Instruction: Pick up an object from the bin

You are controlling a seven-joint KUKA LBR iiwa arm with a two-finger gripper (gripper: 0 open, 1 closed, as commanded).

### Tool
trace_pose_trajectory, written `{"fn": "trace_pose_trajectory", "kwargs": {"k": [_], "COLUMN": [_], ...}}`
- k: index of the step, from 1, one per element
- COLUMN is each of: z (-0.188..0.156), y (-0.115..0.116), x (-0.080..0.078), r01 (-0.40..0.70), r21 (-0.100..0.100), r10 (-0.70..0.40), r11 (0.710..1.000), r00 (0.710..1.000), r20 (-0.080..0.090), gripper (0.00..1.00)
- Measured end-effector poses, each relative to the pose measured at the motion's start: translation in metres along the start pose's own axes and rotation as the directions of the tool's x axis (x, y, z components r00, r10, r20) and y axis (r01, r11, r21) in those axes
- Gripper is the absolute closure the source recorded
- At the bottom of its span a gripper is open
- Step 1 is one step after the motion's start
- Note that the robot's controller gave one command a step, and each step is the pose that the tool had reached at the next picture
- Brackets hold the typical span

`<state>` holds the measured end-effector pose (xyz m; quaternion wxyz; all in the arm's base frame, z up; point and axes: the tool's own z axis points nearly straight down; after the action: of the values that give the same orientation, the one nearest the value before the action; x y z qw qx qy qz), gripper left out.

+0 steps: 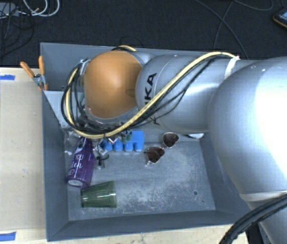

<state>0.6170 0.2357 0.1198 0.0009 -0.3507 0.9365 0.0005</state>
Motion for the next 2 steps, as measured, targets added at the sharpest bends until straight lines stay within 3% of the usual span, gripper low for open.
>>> {"fn": "trace_pose_trajectory", "kwargs": {"k": [1,2], "z": [0.021,0.046], "y": [-0.005,0.0], "x": [0.004,-0.007], "r01": [0.088,0.342], "r21": [-0.001,0.003], "r10": [-0.088,-0.342], "r11": [0.996,0.94], "r00": [0.996,0.94], "r20": [-0.003,0.004], "gripper": [0.0,0.0]}}
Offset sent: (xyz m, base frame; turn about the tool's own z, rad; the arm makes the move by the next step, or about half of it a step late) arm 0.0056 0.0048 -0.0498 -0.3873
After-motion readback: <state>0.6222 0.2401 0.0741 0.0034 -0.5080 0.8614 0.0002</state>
